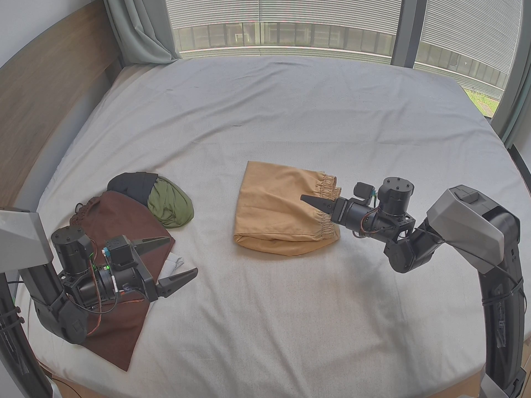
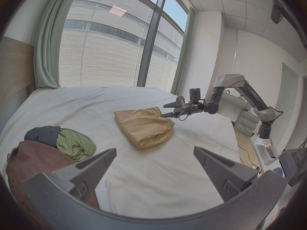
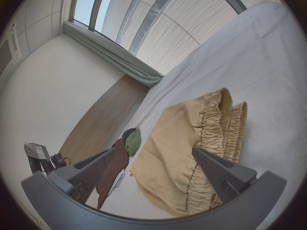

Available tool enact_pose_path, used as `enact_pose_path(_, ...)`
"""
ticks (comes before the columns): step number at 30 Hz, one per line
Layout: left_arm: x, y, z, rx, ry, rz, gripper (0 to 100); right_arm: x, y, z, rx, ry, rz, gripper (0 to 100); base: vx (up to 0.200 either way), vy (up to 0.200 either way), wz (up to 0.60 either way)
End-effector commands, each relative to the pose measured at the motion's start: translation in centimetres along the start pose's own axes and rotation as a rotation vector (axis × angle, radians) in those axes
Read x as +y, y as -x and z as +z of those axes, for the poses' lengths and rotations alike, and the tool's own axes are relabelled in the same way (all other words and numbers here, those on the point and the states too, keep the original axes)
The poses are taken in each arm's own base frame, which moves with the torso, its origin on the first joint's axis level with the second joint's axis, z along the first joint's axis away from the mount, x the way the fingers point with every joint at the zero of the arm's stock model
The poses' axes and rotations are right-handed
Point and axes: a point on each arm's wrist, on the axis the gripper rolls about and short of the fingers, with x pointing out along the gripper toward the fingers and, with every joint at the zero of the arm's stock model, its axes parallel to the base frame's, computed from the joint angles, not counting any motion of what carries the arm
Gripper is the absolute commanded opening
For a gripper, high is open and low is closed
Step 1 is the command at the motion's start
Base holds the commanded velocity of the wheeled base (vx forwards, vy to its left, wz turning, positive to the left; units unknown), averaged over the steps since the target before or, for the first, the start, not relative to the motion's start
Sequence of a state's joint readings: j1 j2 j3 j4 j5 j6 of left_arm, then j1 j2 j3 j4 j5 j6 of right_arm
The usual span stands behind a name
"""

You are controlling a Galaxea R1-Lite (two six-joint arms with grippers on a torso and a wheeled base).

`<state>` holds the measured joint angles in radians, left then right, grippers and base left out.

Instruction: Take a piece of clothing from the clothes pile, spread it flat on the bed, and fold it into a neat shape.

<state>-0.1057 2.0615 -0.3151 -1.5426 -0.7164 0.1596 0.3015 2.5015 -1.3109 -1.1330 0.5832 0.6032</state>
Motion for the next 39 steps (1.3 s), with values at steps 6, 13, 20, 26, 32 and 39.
enact_pose_path(6, -0.1, -0.1, -0.1, 0.002, 0.002, -0.004, 100, -2.7, -0.6, -2.9, 0.023, 0.005, -0.052, 100, 0.000, 0.000, 0.00)
enact_pose_path(13, -0.1, 0.0, 0.1, -0.001, -0.001, -0.001, 100, -1.7, -0.6, -1.8, -0.004, 0.024, -0.041, 100, 0.000, 0.000, 0.00)
enact_pose_path(20, -0.7, -0.2, 0.3, -0.003, -0.004, -0.026, 100, 4.2, 1.3, 2.7, -0.089, 0.072, 0.014, 100, 0.000, 0.000, 0.00)
enact_pose_path(26, -1.7, -0.6, 0.9, -0.017, -0.017, -0.057, 100, 7.2, 4.5, 2.6, -0.098, 0.106, 0.032, 100, 0.000, 0.000, 0.00)
enact_pose_path(32, -3.0, -1.0, 0.8, -0.003, -0.005, -0.100, 100, 7.7, 8.0, 2.2, -0.074, 0.261, -0.034, 100, 0.000, 0.000, 0.00)
enact_pose_path(39, -4.9, 0.7, 2.1, -0.019, -0.020, -0.126, 100, 9.9, 13.1, 0.8, -0.031, 0.501, -0.163, 100, 0.000, 0.000, 0.00)
